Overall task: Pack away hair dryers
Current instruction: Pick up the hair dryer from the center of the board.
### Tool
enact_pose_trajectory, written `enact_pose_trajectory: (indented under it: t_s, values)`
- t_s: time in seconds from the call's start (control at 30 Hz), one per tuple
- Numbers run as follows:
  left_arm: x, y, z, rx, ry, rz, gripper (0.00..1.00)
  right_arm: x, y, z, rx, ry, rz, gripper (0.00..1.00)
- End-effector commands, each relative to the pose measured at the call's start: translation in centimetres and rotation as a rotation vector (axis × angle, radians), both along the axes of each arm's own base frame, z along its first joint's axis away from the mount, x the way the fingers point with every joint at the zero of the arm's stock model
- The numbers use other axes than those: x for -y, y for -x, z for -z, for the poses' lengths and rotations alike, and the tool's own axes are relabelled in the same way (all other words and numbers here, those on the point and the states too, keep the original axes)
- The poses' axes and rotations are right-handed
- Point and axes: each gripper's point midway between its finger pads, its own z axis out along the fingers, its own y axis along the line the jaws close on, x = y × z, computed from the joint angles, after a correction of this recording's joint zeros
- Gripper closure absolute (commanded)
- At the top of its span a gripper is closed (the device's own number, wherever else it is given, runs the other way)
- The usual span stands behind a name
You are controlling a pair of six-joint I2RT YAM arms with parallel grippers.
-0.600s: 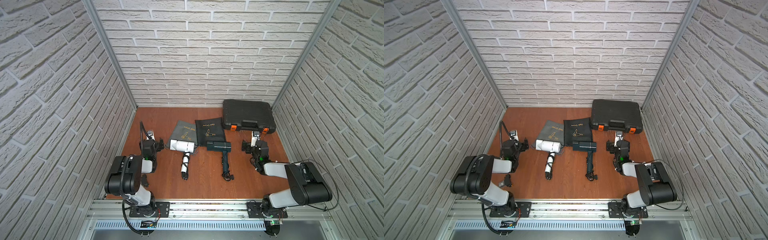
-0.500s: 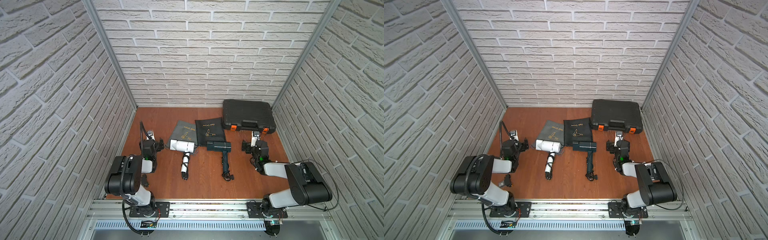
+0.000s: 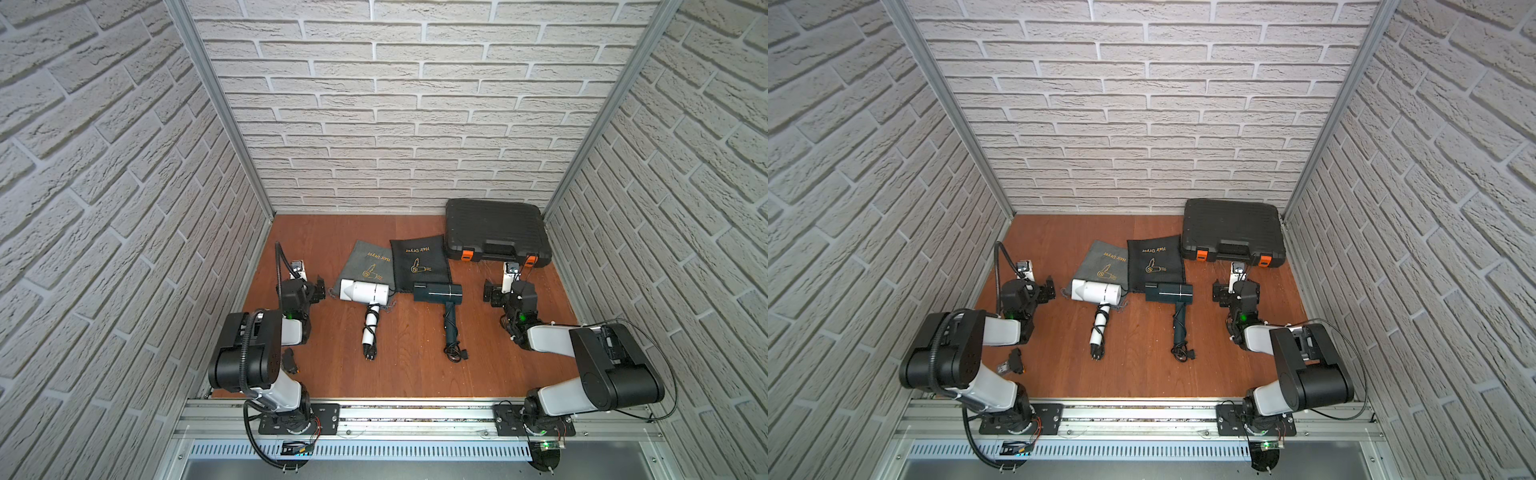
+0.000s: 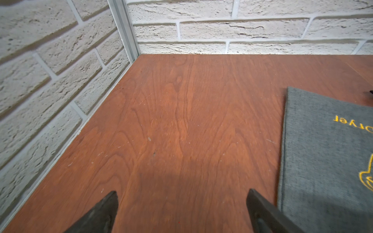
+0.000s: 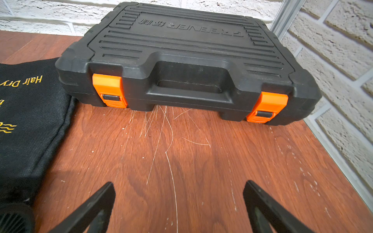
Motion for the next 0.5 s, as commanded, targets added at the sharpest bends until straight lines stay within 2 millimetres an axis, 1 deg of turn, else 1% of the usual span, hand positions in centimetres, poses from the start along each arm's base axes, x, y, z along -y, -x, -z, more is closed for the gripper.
enact_pose_trajectory:
  t_s: [0.0,0.37,0.4,0.43,0.47]
  values:
    - [0.4,-0.7,-0.7,0.029,0.023,0.029,0.02,-0.5,-1.0,-1.6,0.061,0.0,-0.015,0.0]
    - [0.3,-0.7,-0.8,0.032,0.029,0.03,0.02,-0.5,-1.0,-1.8,0.065,-0.001,-0.018,0.0]
    - [-0.1,-0.7,-1.0,0.025,0.032,0.006,0.02,-0.4,-1.3,-2.5,0.079,0.003,-0.016,0.01]
    - [-0.5,-0.6,-1.5,0.016,0.032,-0.021,0.02,-0.3,-1.9,-3.7,0.073,0.003,-0.004,0.03]
    - [-1.1,-0.5,-2.1,-0.007,0.032,-0.061,0.02,0.1,-2.3,-4.2,-0.007,-0.011,0.028,0.03]
